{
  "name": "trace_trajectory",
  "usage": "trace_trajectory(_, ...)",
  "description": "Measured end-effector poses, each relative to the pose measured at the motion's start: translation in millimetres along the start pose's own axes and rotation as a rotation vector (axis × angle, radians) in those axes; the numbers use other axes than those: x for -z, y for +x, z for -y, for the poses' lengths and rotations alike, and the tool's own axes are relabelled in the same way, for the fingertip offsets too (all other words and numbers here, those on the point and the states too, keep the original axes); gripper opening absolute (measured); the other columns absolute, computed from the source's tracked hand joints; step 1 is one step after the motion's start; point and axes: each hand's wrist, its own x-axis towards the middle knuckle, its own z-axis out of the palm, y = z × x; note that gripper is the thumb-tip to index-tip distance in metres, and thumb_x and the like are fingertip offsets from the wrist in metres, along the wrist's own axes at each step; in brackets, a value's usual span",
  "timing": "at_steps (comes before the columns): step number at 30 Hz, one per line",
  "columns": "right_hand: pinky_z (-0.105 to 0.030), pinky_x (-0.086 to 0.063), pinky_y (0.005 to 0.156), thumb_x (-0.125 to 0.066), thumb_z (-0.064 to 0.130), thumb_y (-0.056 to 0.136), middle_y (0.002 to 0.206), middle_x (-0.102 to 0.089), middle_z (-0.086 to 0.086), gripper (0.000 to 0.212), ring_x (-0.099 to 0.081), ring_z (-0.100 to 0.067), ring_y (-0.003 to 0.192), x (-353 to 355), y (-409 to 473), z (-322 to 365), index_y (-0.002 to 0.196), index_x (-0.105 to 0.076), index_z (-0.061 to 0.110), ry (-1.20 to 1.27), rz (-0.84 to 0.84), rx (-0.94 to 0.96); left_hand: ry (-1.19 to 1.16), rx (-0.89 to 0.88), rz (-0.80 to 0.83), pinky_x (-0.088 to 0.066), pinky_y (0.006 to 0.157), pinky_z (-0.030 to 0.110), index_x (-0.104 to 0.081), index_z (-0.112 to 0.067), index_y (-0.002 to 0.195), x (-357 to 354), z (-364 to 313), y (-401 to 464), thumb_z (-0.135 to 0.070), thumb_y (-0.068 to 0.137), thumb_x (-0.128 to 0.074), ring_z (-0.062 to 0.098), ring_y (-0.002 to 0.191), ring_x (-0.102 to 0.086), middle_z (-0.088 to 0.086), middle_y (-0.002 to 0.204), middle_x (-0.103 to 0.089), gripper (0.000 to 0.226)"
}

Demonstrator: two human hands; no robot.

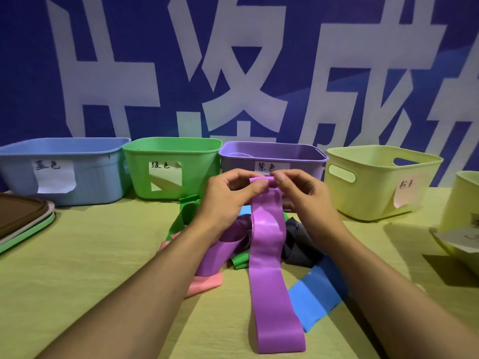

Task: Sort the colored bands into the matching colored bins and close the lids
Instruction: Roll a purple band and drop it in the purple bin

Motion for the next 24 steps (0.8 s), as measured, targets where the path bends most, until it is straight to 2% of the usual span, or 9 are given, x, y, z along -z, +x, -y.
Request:
trace_trajectory(2, -0.037, -0.059, 0.072, -0.066, 0.040, 0.094, 0.090, -0.075, -0.013, 0.025, -0.069, -0.023, 0.083, -1.8, 0.4, 0.5, 0.094, -0.079, 0.018, -0.021, -0.018, -0.030, -0.021, -0.003, 0.012, -0.059, 0.081, 0.028, -0.076, -0.017, 0.094, -1.1, -1.1, -0.5, -0.003, 0.086, -0.077, 0.015, 0.091, -0.075, 0.005, 0.095, -0.080, 0.016)
trace_trajectory(5, -0.029, -0.056, 0.062, -0.067, 0.036, 0.096, 0.083, -0.069, -0.023, 0.027, -0.062, -0.017, 0.072, -2.0, 0.4, 1.2, 0.091, -0.079, 0.012, -0.065, -0.041, -0.025, -0.018, -0.014, 0.016, -0.060, 0.083, 0.027, -0.075, -0.015, 0.095, -1.5, -1.6, -0.5, 0.002, 0.085, -0.077, 0.014, 0.091, -0.075, 0.004, 0.094, -0.080, 0.020)
trace_trajectory(12, -0.027, -0.062, 0.070, -0.067, 0.025, 0.097, 0.090, -0.077, -0.001, 0.018, -0.072, -0.011, 0.082, -1.0, 0.8, -2.3, 0.105, -0.077, 0.014, -0.099, -0.028, 0.004, -0.008, -0.002, 0.002, -0.061, 0.090, 0.034, -0.076, -0.012, 0.100, -0.5, 0.0, -0.3, 0.002, 0.082, -0.080, 0.019, 0.096, -0.075, 0.009, 0.099, -0.079, 0.023)
trace_trajectory(15, -0.026, -0.061, 0.070, -0.067, 0.023, 0.097, 0.092, -0.077, -0.001, 0.017, -0.072, -0.013, 0.085, 0.1, 0.7, -4.0, 0.106, -0.076, 0.013, -0.095, -0.024, 0.024, -0.021, 0.011, 0.014, -0.060, 0.092, 0.036, -0.075, -0.013, 0.103, 0.2, 0.1, 0.2, 0.002, 0.082, -0.080, 0.019, 0.099, -0.074, 0.009, 0.103, -0.079, 0.027)
trace_trajectory(20, -0.029, -0.059, 0.067, -0.068, 0.016, 0.097, 0.096, -0.076, -0.011, 0.014, -0.070, -0.015, 0.082, -1.1, 3.1, -6.6, 0.107, -0.074, 0.008, -0.048, -0.040, 0.043, -0.006, 0.048, 0.042, -0.059, 0.095, 0.037, -0.073, -0.014, 0.108, -0.7, 3.0, 0.2, -0.001, 0.080, -0.083, 0.021, 0.103, -0.074, 0.007, 0.105, -0.079, 0.032)
trace_trajectory(24, -0.030, -0.060, 0.070, -0.068, 0.015, 0.097, 0.099, -0.077, -0.008, 0.014, -0.073, -0.019, 0.088, 0.0, 3.4, -7.6, 0.109, -0.073, 0.010, -0.060, -0.028, 0.065, 0.036, 0.056, 0.014, -0.059, 0.092, 0.034, -0.075, -0.017, 0.104, 0.7, 4.3, 1.3, -0.004, 0.081, -0.084, 0.020, 0.101, -0.075, 0.005, 0.101, -0.080, 0.028)
